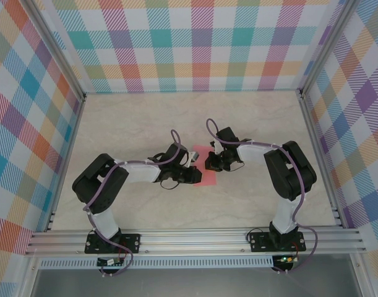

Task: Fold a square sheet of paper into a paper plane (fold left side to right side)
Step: Fold the triangle a second time at the center of the table.

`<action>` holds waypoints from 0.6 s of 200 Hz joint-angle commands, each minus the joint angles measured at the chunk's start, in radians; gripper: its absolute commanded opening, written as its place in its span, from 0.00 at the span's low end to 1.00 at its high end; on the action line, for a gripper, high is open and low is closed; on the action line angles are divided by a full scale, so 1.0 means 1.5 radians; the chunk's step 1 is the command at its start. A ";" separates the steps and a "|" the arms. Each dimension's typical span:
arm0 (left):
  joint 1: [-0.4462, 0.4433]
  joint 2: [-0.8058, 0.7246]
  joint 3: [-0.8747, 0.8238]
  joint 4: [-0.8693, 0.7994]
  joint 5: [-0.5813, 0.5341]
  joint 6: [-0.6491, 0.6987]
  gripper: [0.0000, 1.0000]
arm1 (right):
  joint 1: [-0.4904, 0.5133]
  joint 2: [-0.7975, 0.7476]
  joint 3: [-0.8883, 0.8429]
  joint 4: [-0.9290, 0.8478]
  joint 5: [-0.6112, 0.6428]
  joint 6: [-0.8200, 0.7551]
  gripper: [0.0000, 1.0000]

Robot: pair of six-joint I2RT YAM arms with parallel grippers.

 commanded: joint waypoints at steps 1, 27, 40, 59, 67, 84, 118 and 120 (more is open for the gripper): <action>0.008 0.009 0.000 -0.014 -0.001 0.014 0.15 | 0.001 0.014 0.005 -0.052 0.024 -0.010 0.07; 0.008 0.004 -0.020 -0.017 -0.013 0.012 0.15 | 0.001 0.012 0.004 -0.053 0.025 -0.010 0.08; 0.008 0.002 -0.033 -0.017 -0.016 0.012 0.14 | 0.001 0.011 0.005 -0.054 0.024 -0.011 0.08; 0.008 -0.002 -0.050 -0.012 -0.015 0.009 0.12 | 0.001 0.011 0.008 -0.052 0.019 -0.012 0.08; 0.008 -0.004 -0.057 -0.009 -0.014 0.008 0.12 | 0.001 0.010 0.011 -0.052 0.016 -0.013 0.08; 0.008 -0.011 -0.069 -0.006 -0.012 0.008 0.12 | 0.001 0.006 0.014 -0.049 0.006 -0.012 0.07; 0.008 -0.011 -0.074 -0.010 -0.020 0.010 0.10 | 0.006 -0.048 0.009 -0.054 -0.010 -0.006 0.05; 0.008 -0.012 -0.074 -0.011 -0.020 0.010 0.10 | 0.008 -0.052 0.009 -0.056 -0.009 -0.006 0.05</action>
